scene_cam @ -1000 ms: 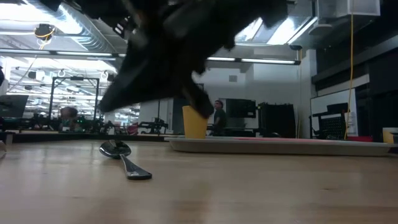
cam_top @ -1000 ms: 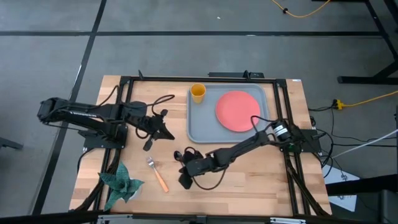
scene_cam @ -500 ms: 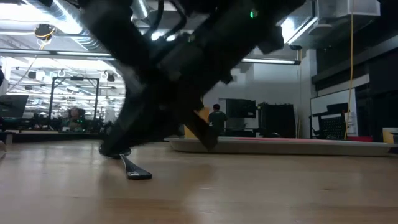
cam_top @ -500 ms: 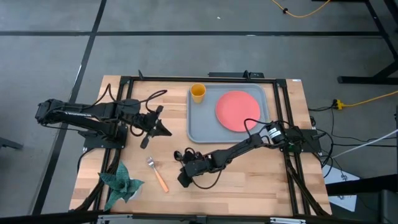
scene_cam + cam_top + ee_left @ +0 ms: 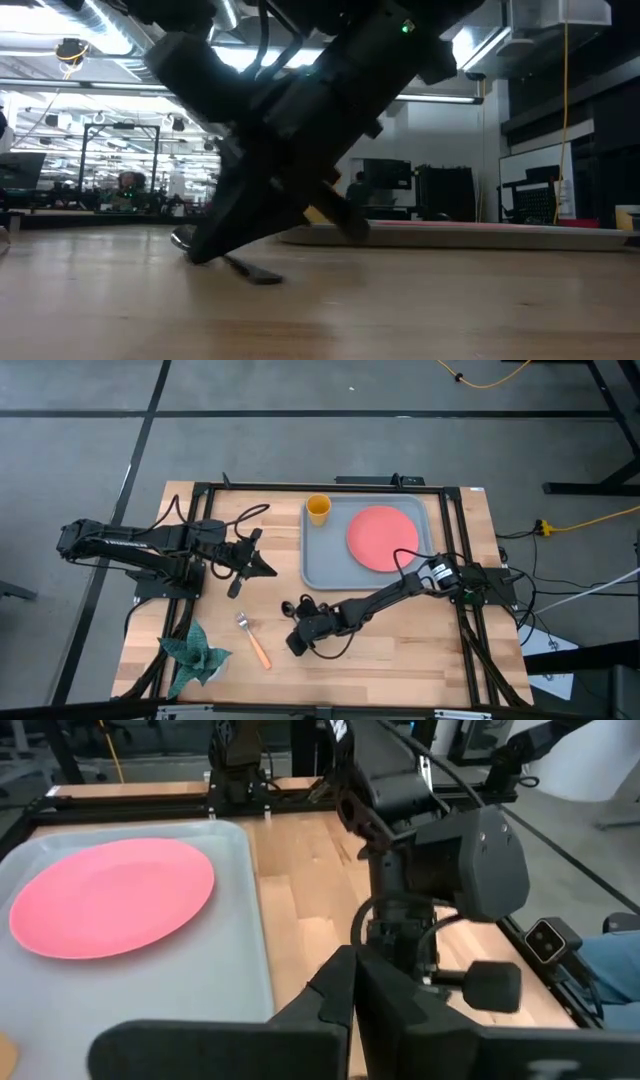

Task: Pick and place plate/cup/fork/spoon on tray
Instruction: Put the black spoon on the gray tray to the left of the pink plate

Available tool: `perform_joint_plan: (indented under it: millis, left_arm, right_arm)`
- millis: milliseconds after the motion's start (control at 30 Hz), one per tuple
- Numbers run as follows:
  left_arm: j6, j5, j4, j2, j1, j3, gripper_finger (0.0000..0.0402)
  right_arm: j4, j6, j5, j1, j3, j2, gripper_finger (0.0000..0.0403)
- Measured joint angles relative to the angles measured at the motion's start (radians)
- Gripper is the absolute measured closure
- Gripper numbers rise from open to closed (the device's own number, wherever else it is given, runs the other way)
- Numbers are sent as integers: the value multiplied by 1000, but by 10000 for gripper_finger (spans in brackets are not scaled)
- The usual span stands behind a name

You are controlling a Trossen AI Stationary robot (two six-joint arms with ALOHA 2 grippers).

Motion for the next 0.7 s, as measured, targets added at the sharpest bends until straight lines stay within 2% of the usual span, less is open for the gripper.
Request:
perform_joint_plan:
  millis: [100, 367, 700]
  left_arm:
    - [0, 0, -4, 0, 0, 0, 400]
    - [0, 2, -5, 0, 0, 0, 385]
    - [0, 2, -4, 0, 0, 0, 388]
  right_arm:
    - [-56, -2, 8, 0, -3, -21, 402]
    - [-74, -86, 81, 13, -6, -76, 402]
    - [54, -287, 55, 6, -7, -76, 368]
